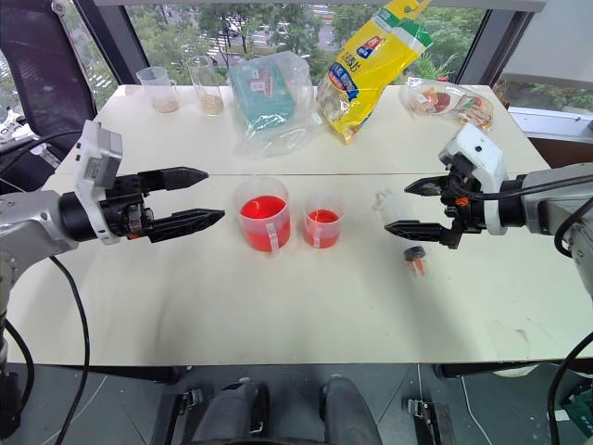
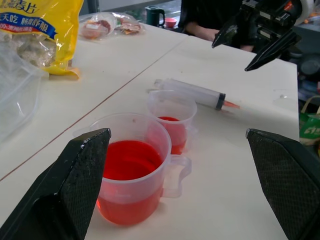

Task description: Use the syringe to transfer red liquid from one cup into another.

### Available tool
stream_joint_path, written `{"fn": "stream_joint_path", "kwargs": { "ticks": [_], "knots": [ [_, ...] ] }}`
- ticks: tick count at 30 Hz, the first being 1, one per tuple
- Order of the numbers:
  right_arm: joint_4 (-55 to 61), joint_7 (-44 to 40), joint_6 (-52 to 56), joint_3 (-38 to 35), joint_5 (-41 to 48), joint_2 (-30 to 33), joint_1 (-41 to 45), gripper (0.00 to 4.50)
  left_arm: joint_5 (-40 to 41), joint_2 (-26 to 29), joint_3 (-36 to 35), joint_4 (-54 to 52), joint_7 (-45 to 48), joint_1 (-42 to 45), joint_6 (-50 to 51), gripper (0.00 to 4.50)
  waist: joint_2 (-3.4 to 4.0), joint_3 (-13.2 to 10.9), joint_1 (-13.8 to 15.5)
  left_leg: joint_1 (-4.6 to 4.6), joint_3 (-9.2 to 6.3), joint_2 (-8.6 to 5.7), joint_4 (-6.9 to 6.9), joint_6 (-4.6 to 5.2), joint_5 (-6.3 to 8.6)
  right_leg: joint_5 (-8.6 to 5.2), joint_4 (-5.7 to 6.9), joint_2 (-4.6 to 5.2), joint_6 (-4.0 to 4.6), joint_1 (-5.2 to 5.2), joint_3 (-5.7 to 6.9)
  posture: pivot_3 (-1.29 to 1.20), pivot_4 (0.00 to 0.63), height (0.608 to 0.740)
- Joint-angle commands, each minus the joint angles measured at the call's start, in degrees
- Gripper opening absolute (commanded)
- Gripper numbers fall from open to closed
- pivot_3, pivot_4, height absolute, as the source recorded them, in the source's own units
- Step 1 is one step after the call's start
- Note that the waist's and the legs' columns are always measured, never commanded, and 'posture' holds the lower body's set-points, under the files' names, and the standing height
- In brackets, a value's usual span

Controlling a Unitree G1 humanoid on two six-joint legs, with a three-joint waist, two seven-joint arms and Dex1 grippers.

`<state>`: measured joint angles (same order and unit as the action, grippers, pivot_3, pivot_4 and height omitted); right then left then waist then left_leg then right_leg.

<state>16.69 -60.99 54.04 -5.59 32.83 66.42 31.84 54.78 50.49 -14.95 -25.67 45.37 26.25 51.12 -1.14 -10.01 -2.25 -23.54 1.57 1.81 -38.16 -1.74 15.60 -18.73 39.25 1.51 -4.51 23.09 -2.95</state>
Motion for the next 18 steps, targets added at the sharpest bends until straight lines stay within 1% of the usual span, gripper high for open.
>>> {"fn": "stream_joint_path", "kwargs": {
  "ticks": [1,9,13,18],
  "knots": [
    [1.38,0.43,-0.66,-2.65,0.19,1.27,0.52,4.43,0.18,-0.03,-0.84,-0.63,0.05,0.55,-1.16,4.5,0.0,0.0,0.01,0.0,0.0,0.0,0.0,0.0,0.0,0.0,0.0,0.0,0.0,0.0,0.0,0.0,0.15,0.74],
    [-0.1,2.44,0.29,0.23,-2.13,1.37,1.99,4.43,-0.74,-0.56,0.25,-0.31,0.3,0.96,-2.07,4.5,0.0,0.0,0.01,0.0,0.0,0.0,0.0,0.0,0.0,0.0,0.0,0.0,0.0,0.0,0.0,0.0,0.15,0.74],
    [-2.68,3.84,1.99,4.53,-4.86,0.63,4.16,4.43,-1.43,-0.93,0.76,0.09,0.56,1.37,-2.57,4.5,0.0,0.0,-0.02,0.01,0.0,0.0,-0.01,0.0,0.0,0.0,0.0,0.0,0.0,0.0,-0.01,0.0,0.15,0.74],
    [-8.16,5.56,6.02,12.89,-9.29,-1.53,9.55,4.43,-2.46,-1.38,1.48,0.66,0.9,1.79,-3.45,4.5,0.0,0.0,-0.1,0.02,0.01,0.0,-0.02,0.0,0.0,0.0,0.02,-0.01,0.0,0.0,-0.01,0.0,0.15,0.74]
  ]
}}
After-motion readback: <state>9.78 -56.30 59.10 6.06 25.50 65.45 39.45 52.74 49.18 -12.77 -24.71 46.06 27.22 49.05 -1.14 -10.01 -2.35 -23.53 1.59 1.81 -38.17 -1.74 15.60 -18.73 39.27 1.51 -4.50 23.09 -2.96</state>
